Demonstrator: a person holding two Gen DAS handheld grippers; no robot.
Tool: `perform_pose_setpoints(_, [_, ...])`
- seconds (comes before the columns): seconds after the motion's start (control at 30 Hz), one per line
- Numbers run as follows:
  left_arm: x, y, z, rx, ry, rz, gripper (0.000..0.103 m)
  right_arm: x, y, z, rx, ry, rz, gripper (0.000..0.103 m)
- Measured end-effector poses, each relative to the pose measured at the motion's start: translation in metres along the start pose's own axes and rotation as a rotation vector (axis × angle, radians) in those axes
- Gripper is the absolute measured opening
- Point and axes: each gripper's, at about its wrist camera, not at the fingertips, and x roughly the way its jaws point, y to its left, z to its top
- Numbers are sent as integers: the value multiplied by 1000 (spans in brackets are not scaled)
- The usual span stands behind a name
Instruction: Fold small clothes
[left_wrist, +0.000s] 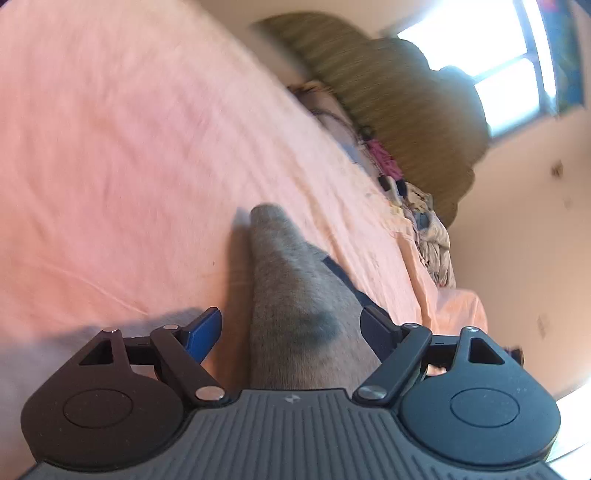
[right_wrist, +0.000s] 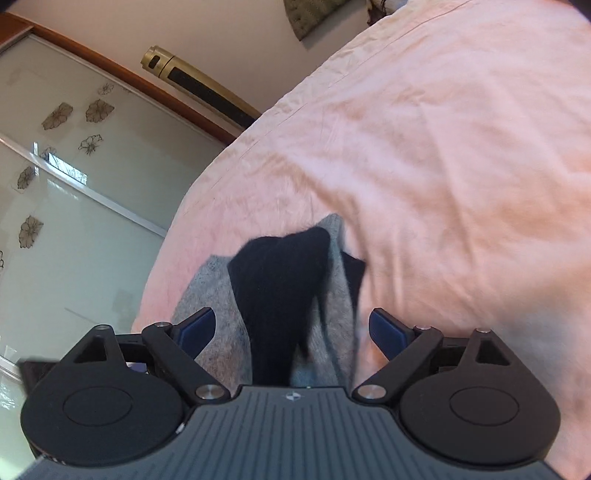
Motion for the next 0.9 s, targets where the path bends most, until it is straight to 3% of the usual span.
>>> perform_pose_setpoints(0.03, [13, 0, 1, 5, 41, -44, 82, 3, 2, 1, 2, 4, 2, 91])
perform_pose_setpoints(0.1, [29, -11, -5, 62, 54, -34, 78, 8, 6, 1, -13, 6, 4, 90])
perform_pose_setpoints(0.13, [34, -21, -6, 114, 47, 17, 60, 9, 8, 0, -33, 4, -7, 85])
perform_pose_setpoints(0.17, [40, -24, -5, 138, 64, 59, 38, 10, 11, 0, -52, 6, -23, 62])
perform_pose_setpoints(0.2, [44, -23, -1, 136, 81, 71, 36, 15, 9, -1, -44, 43, -33, 41])
perform_pose_setpoints(0.23, [42, -24, 1, 135, 88, 68, 32, 16, 6, -2, -22, 52, -21, 36])
perform_pose_setpoints(0.4, [4, -38, 13, 220, 73, 95, 27, 7, 33, -5, -48, 12, 67, 34])
perform_pose_setpoints(0.53, [-17, -42, 54, 247, -10, 144, 28, 20, 62, 9, -73, -4, 143, 34])
perform_pose_setpoints(0.63, [-12, -33, 78, 299, -1, 184, 34, 48, 63, 25, -17, -12, 145, 34])
perform_pose_setpoints(0.7, [-8, -14, 81, 239, 23, 259, 34, 69, 56, 28, 33, 2, 102, 44])
perform_pose_setpoints(0.77, [-21, 2, 72, 192, 32, 222, 41, 78, 51, 21, 61, 21, 35, 58])
perform_pose_setpoints(0.83, [-42, 11, 54, 168, 30, 160, 56, 70, 52, 8, 47, 35, 47, 63])
perform_pose_setpoints(0.9, [-59, 18, 33, 138, 35, 113, 60, 52, 55, -9, 12, 37, 45, 67])
